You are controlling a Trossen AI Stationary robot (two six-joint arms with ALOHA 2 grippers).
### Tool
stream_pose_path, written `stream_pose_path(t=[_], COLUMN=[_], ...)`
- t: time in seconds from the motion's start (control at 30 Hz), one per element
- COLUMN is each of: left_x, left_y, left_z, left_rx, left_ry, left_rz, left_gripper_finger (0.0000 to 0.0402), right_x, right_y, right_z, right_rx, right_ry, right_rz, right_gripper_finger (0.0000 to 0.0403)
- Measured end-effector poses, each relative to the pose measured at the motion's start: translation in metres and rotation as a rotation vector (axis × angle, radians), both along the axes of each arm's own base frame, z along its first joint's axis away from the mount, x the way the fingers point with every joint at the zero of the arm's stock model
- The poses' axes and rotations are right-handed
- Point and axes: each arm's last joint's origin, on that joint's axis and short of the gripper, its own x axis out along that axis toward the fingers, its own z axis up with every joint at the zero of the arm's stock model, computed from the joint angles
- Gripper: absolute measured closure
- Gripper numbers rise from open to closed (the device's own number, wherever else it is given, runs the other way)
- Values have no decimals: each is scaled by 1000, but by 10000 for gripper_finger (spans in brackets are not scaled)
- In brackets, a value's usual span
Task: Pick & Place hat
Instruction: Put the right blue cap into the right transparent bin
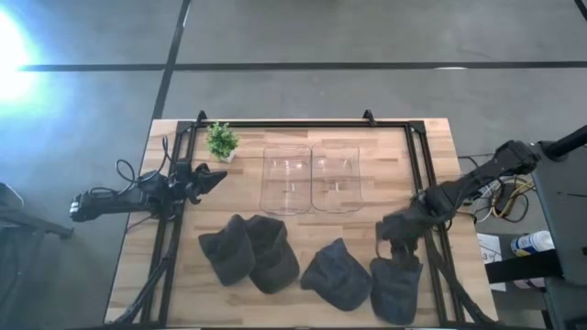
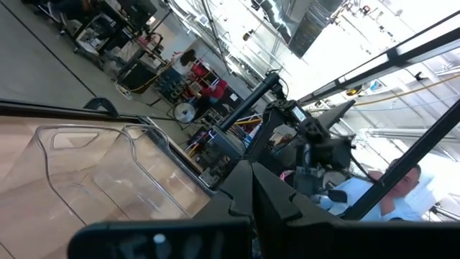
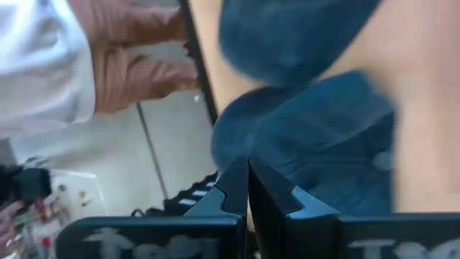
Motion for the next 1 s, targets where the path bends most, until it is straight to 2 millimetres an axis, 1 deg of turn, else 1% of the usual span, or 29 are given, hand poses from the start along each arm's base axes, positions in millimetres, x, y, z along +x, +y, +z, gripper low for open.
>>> stream_pose_path(t=[0.07,0.17,0.3,0.43,0.53,0.63,0.83,1.0], left_x=[0,0,1,1,1,1,1,1], left_y=[0,0,0,0,0,0,0,0], left_z=[0,-1,-3,-3,-3,-3,-3,-3], left_rx=[-1,-2,-5,-25,-46,-69,-86,-87], left_ry=[1,13,27,22,17,11,5,5], left_rz=[-1,-2,-2,-6,-9,-13,-16,-16], left_gripper_finger=[401,401,401,401,401,401,401,401], right_x=[-4,-6,-2,-1,-1,-1,0,-1], right_y=[12,23,29,33,35,35,37,43], right_z=[-8,-23,-38,-53,-62,-70,-79,-89], right_rx=[21,52,75,121,141,127,104,76], right_ry=[4,-44,-39,64,129,181,201,238], right_rz=[25,86,95,132,157,143,154,177], right_gripper_finger=[394,394,394,385,358,316,233,189])
